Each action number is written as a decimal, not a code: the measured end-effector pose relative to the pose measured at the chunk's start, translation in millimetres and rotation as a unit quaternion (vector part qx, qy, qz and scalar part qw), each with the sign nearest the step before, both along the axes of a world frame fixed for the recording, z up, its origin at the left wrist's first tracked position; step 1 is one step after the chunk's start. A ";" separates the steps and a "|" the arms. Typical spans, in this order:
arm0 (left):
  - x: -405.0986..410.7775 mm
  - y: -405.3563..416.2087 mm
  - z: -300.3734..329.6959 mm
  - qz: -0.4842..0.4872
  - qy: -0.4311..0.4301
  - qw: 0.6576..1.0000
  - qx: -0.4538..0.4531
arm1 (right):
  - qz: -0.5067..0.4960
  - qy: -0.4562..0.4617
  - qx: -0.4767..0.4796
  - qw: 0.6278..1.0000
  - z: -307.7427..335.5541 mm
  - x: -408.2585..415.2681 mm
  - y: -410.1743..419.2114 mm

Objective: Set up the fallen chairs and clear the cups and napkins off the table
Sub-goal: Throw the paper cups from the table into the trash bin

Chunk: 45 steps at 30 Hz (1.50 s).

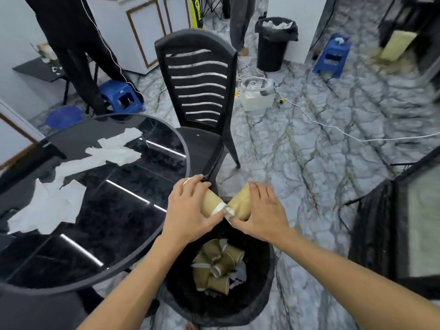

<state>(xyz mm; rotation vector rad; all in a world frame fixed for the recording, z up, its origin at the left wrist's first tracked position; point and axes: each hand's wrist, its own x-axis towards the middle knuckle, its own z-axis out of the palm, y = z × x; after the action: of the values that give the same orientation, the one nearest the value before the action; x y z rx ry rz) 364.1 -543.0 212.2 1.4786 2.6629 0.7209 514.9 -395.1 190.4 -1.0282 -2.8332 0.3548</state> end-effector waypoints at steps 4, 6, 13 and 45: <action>21.6 -2.6 -24.0 -0.012 -0.008 1.000 -0.024 | 0.009 -0.037 -0.018 0.999 -25.1 20.8 -3.5; 29.3 -8.4 -37.1 -0.013 -0.013 0.999 -0.038 | 0.013 -0.049 -0.030 0.998 -38.7 28.5 -7.9; 40.1 -35.7 -73.4 -0.001 -0.031 0.996 -0.083 | 0.046 -0.094 -0.100 0.990 -81.4 33.8 -32.5; 39.4 -84.0 -60.7 0.001 -0.103 0.994 -0.047 | 0.078 -0.045 -0.083 0.992 -60.0 -12.1 -55.1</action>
<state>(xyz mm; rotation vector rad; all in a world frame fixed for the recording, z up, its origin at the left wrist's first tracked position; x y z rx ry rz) 403.5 -627.0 151.5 1.3031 2.5083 0.6950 502.8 -450.2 130.4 -0.8704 -3.0171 0.5808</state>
